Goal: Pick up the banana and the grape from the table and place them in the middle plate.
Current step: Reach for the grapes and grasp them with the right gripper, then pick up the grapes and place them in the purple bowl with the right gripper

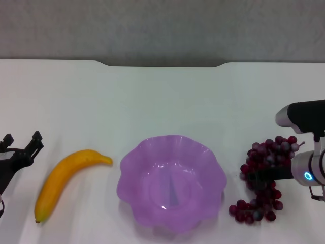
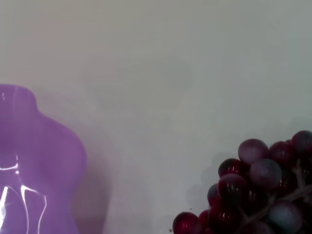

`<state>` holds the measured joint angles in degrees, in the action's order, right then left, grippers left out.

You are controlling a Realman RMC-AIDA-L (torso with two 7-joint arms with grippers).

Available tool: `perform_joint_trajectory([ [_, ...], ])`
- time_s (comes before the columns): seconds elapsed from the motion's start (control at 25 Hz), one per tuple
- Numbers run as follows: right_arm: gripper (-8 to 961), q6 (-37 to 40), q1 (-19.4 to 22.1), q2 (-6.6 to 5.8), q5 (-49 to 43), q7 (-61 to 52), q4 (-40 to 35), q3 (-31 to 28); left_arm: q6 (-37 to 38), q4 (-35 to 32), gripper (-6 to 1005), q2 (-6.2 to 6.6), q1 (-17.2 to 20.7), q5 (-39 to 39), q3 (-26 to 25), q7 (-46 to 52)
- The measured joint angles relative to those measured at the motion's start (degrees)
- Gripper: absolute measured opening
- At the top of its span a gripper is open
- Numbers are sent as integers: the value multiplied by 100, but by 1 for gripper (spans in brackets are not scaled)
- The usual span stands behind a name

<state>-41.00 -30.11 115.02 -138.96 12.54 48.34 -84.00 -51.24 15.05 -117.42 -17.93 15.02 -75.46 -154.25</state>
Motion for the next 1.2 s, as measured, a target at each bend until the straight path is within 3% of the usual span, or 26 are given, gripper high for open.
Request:
perform_joint_trajectory([
  [0.64, 489, 363, 91, 2, 36, 3, 53, 241, 0, -11, 801, 0, 14, 0, -9, 0],
  [1.2, 485, 1496, 470, 10, 62, 2, 250, 881, 0, -11, 801, 0, 14, 0, 3, 0],
])
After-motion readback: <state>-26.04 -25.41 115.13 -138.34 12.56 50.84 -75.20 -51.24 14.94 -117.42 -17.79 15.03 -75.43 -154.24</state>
